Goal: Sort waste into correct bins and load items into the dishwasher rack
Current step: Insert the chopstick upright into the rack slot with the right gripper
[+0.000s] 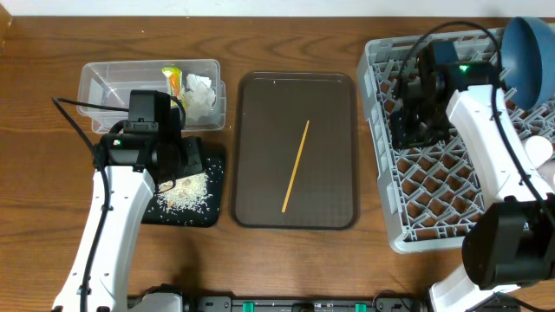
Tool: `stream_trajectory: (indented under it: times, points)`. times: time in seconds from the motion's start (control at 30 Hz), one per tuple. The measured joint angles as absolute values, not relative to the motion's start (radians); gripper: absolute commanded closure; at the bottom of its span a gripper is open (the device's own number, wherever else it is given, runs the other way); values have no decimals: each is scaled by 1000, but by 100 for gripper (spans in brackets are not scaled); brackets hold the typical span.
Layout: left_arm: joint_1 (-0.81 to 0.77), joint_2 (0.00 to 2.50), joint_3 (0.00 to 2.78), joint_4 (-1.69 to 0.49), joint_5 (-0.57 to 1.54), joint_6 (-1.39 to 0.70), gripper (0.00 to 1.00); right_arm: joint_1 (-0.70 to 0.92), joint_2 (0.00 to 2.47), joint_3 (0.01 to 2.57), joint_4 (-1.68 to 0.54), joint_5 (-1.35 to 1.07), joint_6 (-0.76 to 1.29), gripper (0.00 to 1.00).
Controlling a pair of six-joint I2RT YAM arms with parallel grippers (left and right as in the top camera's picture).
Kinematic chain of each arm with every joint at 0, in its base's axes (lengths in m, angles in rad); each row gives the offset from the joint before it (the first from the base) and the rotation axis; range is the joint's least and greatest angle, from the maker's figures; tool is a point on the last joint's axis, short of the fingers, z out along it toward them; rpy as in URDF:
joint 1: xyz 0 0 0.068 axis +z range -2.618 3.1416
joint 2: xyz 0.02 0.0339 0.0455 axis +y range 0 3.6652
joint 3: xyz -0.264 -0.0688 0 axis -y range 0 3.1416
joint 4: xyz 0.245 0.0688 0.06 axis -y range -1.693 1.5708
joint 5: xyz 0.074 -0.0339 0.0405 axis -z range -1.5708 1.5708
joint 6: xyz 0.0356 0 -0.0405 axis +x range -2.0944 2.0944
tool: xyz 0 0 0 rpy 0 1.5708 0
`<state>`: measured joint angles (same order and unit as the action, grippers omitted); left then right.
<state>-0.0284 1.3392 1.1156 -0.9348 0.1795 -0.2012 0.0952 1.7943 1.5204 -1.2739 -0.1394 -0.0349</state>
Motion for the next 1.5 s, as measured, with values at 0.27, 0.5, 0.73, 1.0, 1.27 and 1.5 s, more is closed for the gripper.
stream_trajectory:
  times: [0.27, 0.5, 0.73, 1.0, 1.27, 1.5]
  points:
    - [-28, 1339, 1116, -935, 179, -202, 42, 117, 1794, 1372, -1209, -186, -10, 81]
    - [-28, 1339, 1116, -935, 180, -201, 41, 136, 1794, 1361, -1190, -160, 12, 94]
    - [-28, 1339, 1116, -935, 180, -202, 41, 142, 1794, 1361, -1175, -147, 56, 99]
    - [-28, 1339, 1116, -935, 180, -202, 41, 147, 1792, 1361, -1135, -147, 95, 99]
    - [-28, 1339, 1116, -936, 180, -202, 41, 147, 1792, 1361, -1091, -154, 119, 99]
    - [-28, 1339, 1116, -935, 180, -201, 41, 147, 1792, 1361, -1077, -157, 127, 99]
